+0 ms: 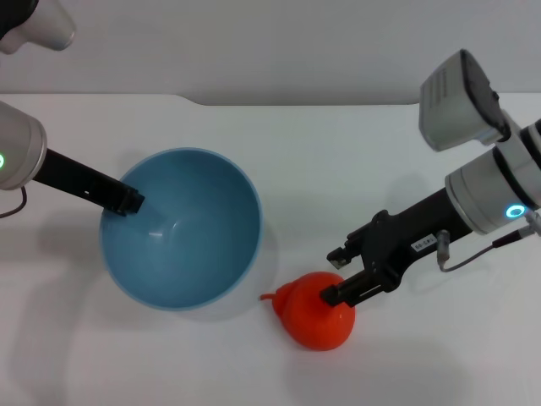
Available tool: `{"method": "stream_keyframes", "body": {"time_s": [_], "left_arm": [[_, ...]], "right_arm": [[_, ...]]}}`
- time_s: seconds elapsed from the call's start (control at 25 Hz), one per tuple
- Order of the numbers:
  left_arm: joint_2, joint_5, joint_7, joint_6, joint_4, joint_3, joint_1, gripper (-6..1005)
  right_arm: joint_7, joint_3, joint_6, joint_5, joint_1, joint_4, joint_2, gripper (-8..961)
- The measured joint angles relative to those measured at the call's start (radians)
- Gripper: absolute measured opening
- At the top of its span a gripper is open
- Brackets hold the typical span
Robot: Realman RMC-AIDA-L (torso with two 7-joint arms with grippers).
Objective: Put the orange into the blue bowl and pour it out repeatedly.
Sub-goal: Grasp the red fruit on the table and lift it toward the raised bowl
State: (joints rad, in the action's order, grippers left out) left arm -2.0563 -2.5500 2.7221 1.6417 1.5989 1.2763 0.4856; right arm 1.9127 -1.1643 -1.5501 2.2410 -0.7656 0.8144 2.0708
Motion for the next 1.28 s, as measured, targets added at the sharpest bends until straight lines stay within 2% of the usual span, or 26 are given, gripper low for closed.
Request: {"method": "stream_keyframes", "body": {"time_s": [0.44, 0.72, 0.92, 1.08, 1.12, 1.28], "left_arm": [[-0.001, -0.009, 0.001, 0.001, -0.005, 0.007, 0.001, 0], [-0.001, -0.009, 0.001, -0.002, -0.015, 0.012, 0.008, -1], [-0.003, -0.009, 0.001, -0.014, -0.028, 0.026, 0.013, -1], [-0.003, -0.005, 0.001, -0.025, -0.059, 0.041, 0.024, -1], [-0.004, 0.001, -0.002, -0.037, -0.104, 0.063, 0.042, 0], [-0.006, 0.005, -0.003, -0.060, -0.183, 0.104, 0.089, 0]], "right_arm": [[0.007, -0.093, 0.172, -0.029, -0.003, -0.158, 0.006, 626], [0.013, -0.100, 0.186, -0.040, 0.016, -0.139, 0.004, 610], [0.013, -0.054, 0.153, -0.073, 0.090, -0.050, -0.001, 404], [0.010, 0.044, 0.096, -0.077, 0.165, 0.044, -0.004, 215], [0.008, 0.072, 0.084, -0.078, 0.183, 0.066, -0.004, 168], [0.005, 0.156, 0.014, -0.083, 0.252, 0.183, -0.004, 94]]}}
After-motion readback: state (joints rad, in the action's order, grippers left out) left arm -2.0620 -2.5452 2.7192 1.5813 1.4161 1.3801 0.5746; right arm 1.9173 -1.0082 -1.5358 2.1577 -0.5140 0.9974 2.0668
